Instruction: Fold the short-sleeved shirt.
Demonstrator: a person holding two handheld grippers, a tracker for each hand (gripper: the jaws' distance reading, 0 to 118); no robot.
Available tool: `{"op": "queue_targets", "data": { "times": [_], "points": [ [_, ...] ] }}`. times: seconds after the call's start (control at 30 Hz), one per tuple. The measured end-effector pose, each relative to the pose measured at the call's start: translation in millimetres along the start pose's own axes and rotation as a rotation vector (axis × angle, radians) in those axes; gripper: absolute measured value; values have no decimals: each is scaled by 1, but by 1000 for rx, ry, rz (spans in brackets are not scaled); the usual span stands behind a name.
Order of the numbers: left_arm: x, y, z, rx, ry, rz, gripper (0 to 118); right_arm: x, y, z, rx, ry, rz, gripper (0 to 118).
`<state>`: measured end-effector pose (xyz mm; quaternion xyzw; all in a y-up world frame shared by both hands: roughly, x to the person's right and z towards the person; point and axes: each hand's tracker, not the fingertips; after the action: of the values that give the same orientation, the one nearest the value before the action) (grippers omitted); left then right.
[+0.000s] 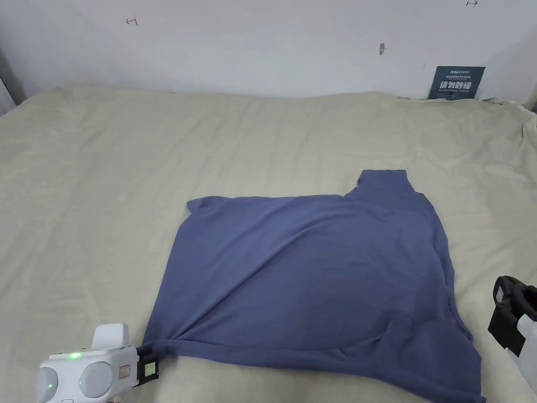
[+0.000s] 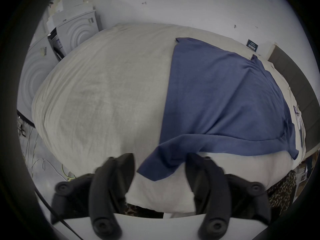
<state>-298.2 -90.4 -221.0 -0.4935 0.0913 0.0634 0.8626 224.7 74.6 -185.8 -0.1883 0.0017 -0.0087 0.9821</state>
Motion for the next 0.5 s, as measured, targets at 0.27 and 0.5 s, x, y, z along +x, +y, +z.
{"op": "queue_targets", "data": {
  "times": [0.27,0.5],
  "points": [
    [6,8,16,57,-70,-13,2,14,-26,-13,-142,-5,-22,1],
    [1,21,38,116,-100,1,2,41,-97,-50,-423,-4,-93,67]
  ]
}}
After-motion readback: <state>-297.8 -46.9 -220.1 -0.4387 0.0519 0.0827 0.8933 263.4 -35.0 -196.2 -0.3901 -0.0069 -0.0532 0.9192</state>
